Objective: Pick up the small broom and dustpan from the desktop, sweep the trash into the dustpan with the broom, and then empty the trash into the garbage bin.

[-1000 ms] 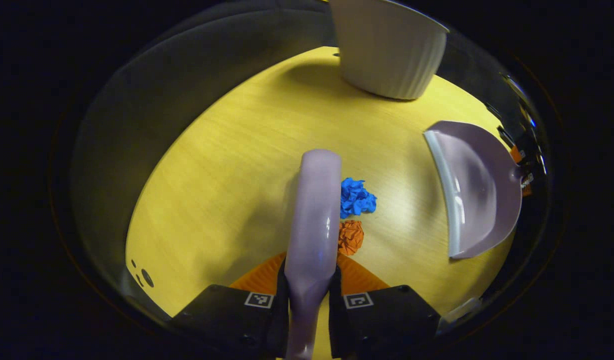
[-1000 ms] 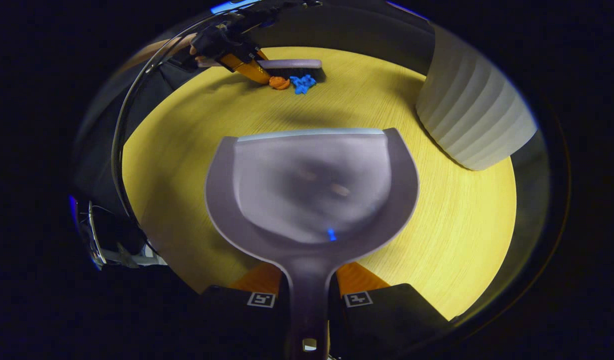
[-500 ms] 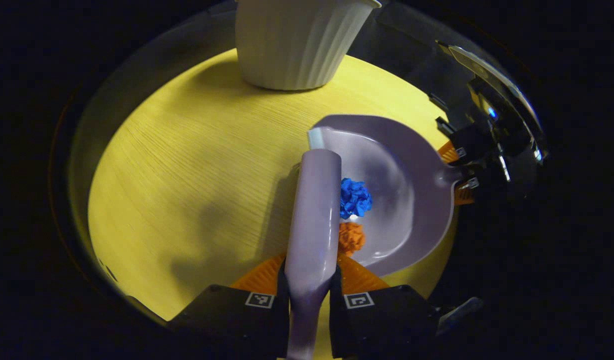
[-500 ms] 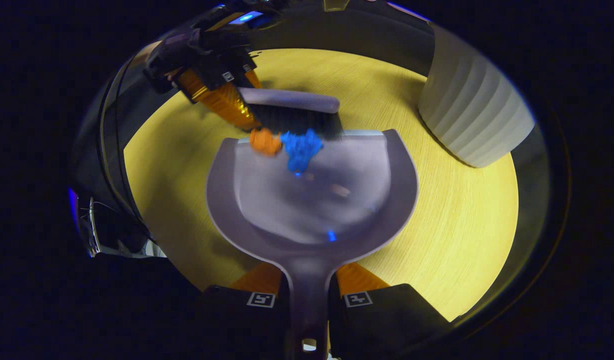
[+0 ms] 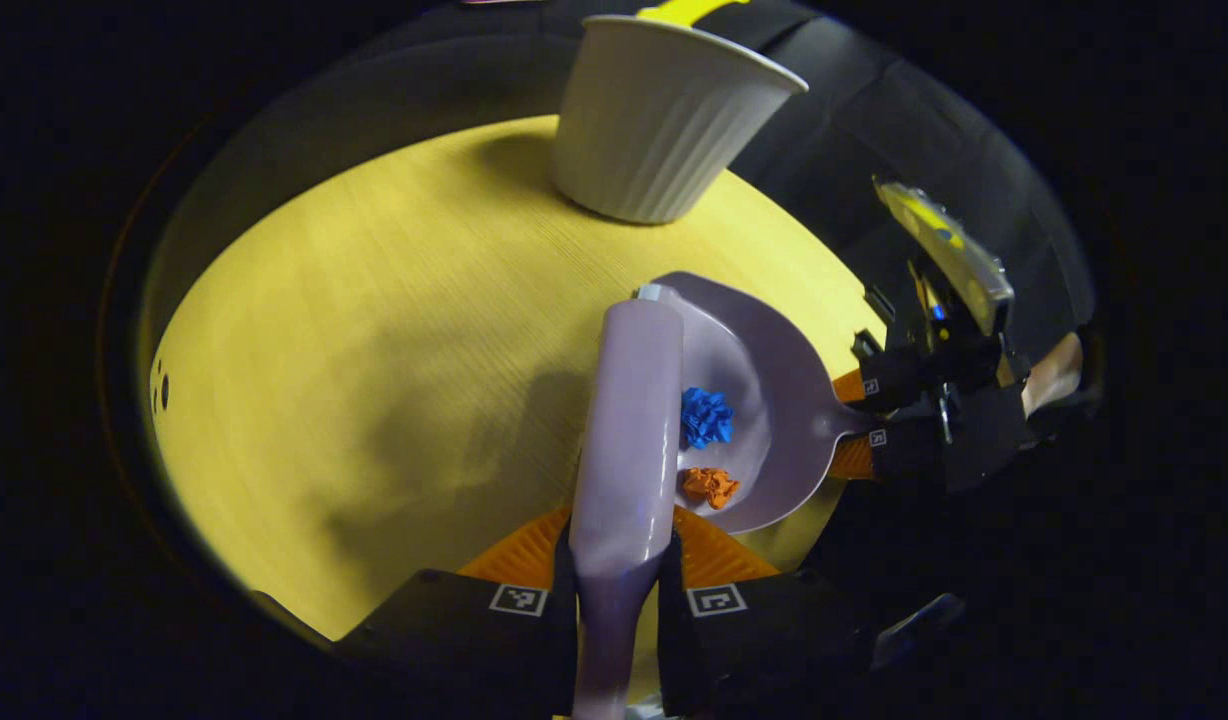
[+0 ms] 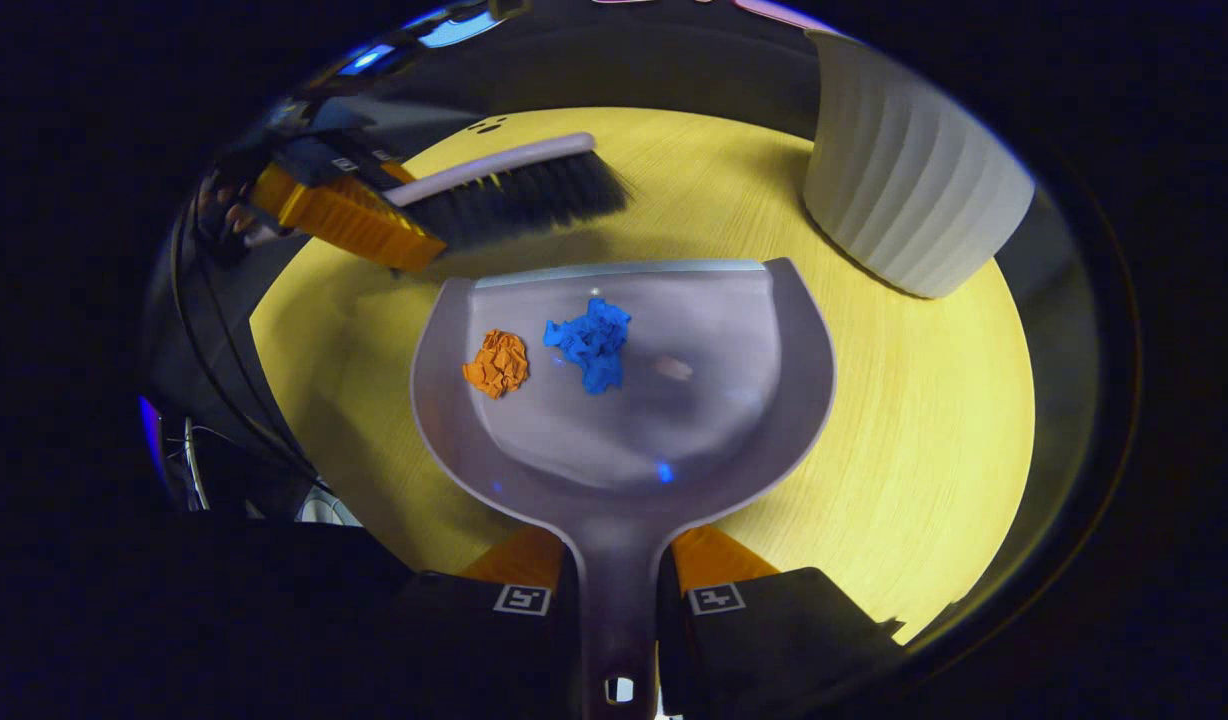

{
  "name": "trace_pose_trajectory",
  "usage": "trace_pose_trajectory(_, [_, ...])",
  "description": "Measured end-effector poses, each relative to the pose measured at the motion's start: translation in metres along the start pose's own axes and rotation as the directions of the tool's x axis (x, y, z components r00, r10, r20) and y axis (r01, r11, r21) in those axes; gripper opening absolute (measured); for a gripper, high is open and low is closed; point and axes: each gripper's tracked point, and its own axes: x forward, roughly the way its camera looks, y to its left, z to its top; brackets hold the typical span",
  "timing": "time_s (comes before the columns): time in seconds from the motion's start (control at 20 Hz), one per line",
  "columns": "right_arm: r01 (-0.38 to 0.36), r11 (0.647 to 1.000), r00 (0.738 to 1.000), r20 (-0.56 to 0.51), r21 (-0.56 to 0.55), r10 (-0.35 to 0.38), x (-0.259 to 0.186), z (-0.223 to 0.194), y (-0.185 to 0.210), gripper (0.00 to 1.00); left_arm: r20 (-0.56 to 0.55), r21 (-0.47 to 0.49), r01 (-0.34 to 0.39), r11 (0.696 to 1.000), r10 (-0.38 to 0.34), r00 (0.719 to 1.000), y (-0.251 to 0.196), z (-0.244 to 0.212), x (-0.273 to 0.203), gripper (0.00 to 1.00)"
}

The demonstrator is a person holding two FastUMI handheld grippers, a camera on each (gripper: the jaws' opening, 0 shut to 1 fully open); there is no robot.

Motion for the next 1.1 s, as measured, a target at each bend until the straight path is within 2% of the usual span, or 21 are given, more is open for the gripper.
trace_pose_trajectory(0.05, [0.009,1.0,1.0,0.004,0.003,-0.009,-0.003,0.001,0.008,0.35,0.034,-0.019,-0.018,1.0,0.019,0.999,0.003,-0.003,-0.01,0.34])
trace_pose_trajectory(0.2, [0.051,0.998,0.999,0.016,-0.025,-0.05,-0.025,0.006,-0.002,0.39,0.13,-0.091,-0.049,0.995,0.06,0.99,0.018,-0.02,-0.041,0.36])
trace_pose_trajectory(0.25, [0.052,0.998,0.999,0.014,-0.025,-0.052,-0.037,0.007,-0.003,0.39,0.156,-0.108,-0.077,0.991,0.094,0.983,0.028,-0.035,-0.041,0.36])
trace_pose_trajectory(0.3, [0.05,0.999,0.999,0.014,-0.02,-0.05,-0.049,0.011,-0.004,0.35,0.185,-0.121,-0.114,0.986,0.135,0.973,0.038,-0.048,-0.042,0.34])
trace_pose_trajectory(0.45, [0.082,0.996,0.997,0.017,-0.029,-0.082,-0.093,0.029,-0.013,0.35,0.208,-0.175,-0.151,0.973,0.186,0.96,0.057,-0.112,-0.036,0.34])
trace_pose_trajectory(0.5, [0.09,0.995,0.996,0.019,-0.034,-0.089,-0.108,0.037,-0.018,0.35,0.216,-0.2,-0.151,0.968,0.194,0.957,0.054,-0.13,-0.042,0.35])
trace_pose_trajectory(0.55, [0.091,0.995,0.996,0.021,-0.029,-0.091,-0.126,0.042,-0.02,0.31,0.22,-0.23,-0.146,0.962,0.197,0.955,0.042,-0.144,-0.052,0.34])
trace_pose_trajectory(0.6, [0.088,0.996,0.996,0.027,-0.017,-0.088,-0.143,0.05,-0.022,0.35,0.224,-0.264,-0.139,0.954,0.201,0.954,0.035,-0.157,-0.054,0.34])
trace_pose_trajectory(0.7, [0.073,0.997,0.996,0.041,0.014,-0.074,-0.177,0.065,-0.023,0.35,0.235,-0.316,-0.121,0.941,0.201,0.951,0.024,-0.178,-0.053,0.36])
trace_pose_trajectory(0.8, [0.062,0.998,0.997,0.044,0.034,-0.063,-0.21,0.076,-0.022,0.35,0.239,-0.354,-0.112,0.928,0.206,0.949,0.016,-0.197,-0.052,0.34])
trace_pose_trajectory(1.0, [0.057,0.996,0.996,0.064,0.073,-0.062,-0.263,0.095,-0.022,0.35,0.245,-0.401,-0.119,0.908,0.232,0.942,0.014,-0.223,-0.059,0.34])
trace_pose_trajectory(1.1, [0.08,0.995,0.993,0.078,0.056,-0.084,-0.283,0.098,-0.032,0.35,0.248,-0.43,-0.127,0.894,0.252,0.935,0.018,-0.229,-0.065,0.34])
